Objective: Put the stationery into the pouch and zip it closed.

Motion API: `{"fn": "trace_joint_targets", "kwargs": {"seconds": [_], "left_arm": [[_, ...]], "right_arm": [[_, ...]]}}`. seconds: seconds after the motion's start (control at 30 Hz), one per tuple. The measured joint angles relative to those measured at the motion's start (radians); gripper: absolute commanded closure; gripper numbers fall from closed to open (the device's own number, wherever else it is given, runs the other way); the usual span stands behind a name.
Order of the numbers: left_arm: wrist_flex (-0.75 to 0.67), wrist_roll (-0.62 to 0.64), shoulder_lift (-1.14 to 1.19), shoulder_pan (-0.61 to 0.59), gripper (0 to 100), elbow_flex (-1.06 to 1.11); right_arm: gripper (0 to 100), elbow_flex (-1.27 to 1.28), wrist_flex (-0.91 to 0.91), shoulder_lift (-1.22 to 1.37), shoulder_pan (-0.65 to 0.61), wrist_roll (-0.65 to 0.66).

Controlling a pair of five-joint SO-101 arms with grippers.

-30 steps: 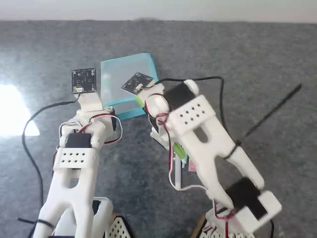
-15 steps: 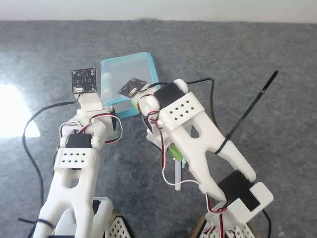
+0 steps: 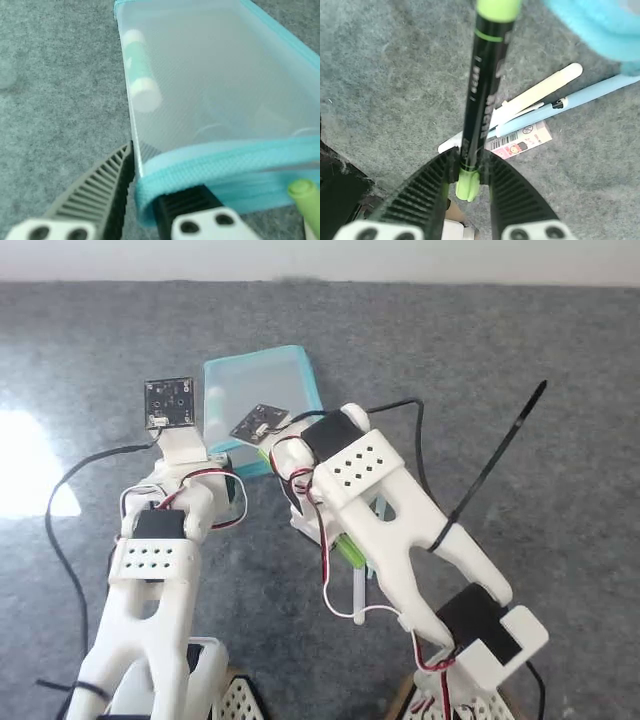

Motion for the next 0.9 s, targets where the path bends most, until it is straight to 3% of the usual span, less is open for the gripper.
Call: {"fn": "trace_joint_targets", "kwargs": {"seconds": [0.37, 0.6, 0.9], "left_arm": [[0.0, 0.0, -0.014, 0.0, 99, 0.002], [0.044, -0.02, -0.269, 0.005, 99, 0.092], [0.095, -0.061, -0.448, 0.129, 99, 0.184]], "right_arm": [[99.1, -0.038, 0.0, 0.103, 0.075, -0.021], [99.0, -0.149, 0.0, 0.193, 0.086, -0.034], [99.0, -0.255, 0.0, 0.203, 0.087, -0.061]]}}
